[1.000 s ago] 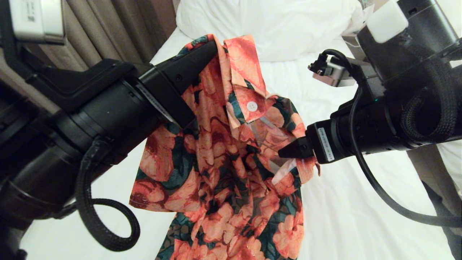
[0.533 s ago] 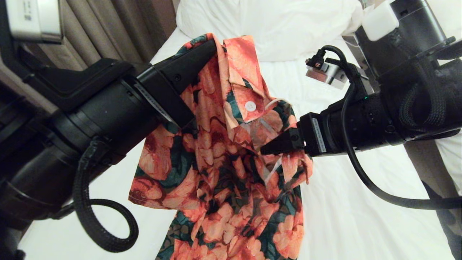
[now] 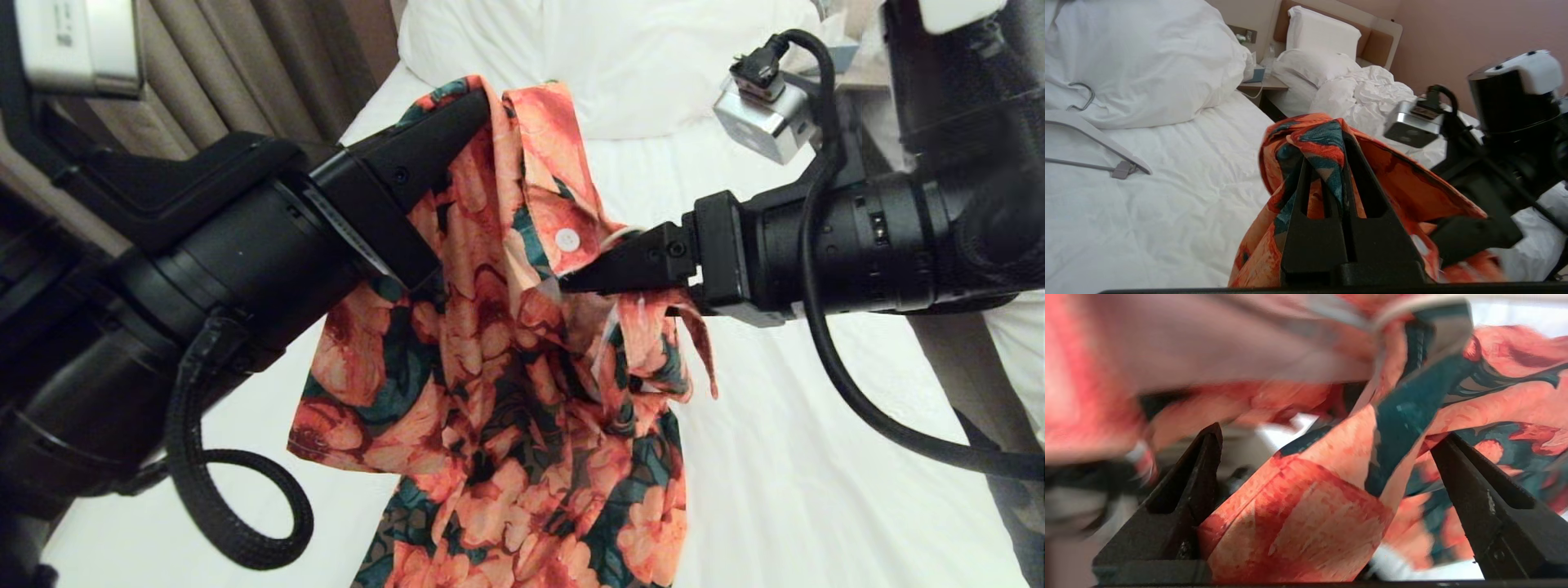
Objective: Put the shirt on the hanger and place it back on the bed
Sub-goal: Hook the other side of the shirt onto the hanger, then take the clothes hanger out of the clothes
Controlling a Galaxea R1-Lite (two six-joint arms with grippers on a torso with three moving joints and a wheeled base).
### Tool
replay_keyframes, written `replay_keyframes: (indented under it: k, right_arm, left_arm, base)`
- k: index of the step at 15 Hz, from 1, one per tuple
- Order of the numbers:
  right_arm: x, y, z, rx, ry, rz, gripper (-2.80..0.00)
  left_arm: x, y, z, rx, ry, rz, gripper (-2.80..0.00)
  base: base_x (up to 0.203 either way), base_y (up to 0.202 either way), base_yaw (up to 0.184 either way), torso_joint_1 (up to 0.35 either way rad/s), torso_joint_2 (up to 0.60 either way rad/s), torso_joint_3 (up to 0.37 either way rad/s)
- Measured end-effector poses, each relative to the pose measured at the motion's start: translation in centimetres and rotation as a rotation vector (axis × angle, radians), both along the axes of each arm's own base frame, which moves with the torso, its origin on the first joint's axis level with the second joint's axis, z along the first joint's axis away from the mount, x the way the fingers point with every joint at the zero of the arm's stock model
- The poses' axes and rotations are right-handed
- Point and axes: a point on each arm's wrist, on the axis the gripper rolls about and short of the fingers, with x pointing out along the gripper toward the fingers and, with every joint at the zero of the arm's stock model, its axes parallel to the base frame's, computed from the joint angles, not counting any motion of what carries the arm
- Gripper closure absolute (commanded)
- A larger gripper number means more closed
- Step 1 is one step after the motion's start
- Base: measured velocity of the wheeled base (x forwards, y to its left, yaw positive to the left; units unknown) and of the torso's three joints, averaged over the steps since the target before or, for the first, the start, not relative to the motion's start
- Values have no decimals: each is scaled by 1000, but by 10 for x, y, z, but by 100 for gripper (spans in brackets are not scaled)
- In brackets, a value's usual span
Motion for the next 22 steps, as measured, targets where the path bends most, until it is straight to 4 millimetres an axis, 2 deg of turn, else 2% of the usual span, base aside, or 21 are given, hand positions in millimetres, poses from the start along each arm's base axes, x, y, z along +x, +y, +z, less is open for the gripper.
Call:
replay_keyframes:
  k: [6,12,17,18,22]
  right_arm:
    - [-21,-30,20,-129,74,-113,-280]
    - [-24,-30,35,-27,66,-135,-280]
    - [-18,-34,34,-44,65,-193,-280]
    - [-17,-35,32,-58,68,-212,0]
    - [-13,-35,24,-116,97,-269,0]
  left_arm:
    - [1,-1,-2,6,3,0,0]
    - [1,-3,-3,10,8,-3,0]
    - [2,-3,-3,10,9,-3,0]
    - [2,-3,-3,10,9,-3,0]
    - [2,-3,-3,10,9,-3,0]
  base:
    - [0,0,0,0,0,0]
    - [0,0,0,0,0,0]
    - [0,0,0,0,0,0]
    - [0,0,0,0,0,0]
    - [0,0,0,0,0,0]
